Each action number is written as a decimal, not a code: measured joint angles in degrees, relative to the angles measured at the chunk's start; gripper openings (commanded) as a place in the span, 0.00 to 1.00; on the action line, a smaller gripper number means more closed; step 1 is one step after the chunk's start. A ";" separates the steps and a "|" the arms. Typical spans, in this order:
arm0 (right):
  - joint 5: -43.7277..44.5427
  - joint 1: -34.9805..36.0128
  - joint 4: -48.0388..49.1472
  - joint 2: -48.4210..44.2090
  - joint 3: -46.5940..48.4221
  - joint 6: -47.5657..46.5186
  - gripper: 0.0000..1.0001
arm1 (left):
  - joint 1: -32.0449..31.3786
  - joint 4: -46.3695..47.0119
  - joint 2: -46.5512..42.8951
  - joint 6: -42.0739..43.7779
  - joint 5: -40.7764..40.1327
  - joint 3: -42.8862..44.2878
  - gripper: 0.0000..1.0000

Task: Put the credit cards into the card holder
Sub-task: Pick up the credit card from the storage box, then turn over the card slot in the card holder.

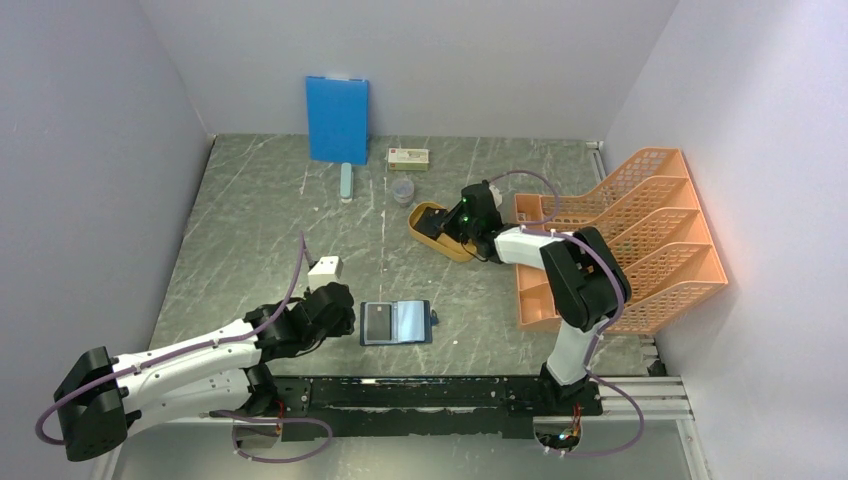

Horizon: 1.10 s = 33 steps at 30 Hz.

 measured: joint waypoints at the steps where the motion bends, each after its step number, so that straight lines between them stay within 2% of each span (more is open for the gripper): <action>1: 0.02 0.00 0.02 -0.15 -0.09 0.04 0.00 | 0.00 0.00 -0.02 0.00 0.00 0.00 0.44; 16: -0.02 -1.25 -2.54 -6.82 -2.38 4.33 0.00 | 0.00 -0.57 -1.88 -0.35 -1.77 0.04 0.44; 25: -4.37 -3.74 -5.44 -12.57 -2.69 9.66 0.00 | 0.00 -2.91 -4.33 -1.07 -3.19 1.75 0.44; 29: -7.02 -3.76 -6.93 -17.66 -2.71 9.97 0.00 | 0.00 -3.45 -5.79 -0.26 -3.06 3.04 0.48; 33: -10.34 -3.45 -11.28 -24.48 -2.71 5.31 0.00 | 0.00 -3.04 -7.80 2.69 -0.61 4.79 0.56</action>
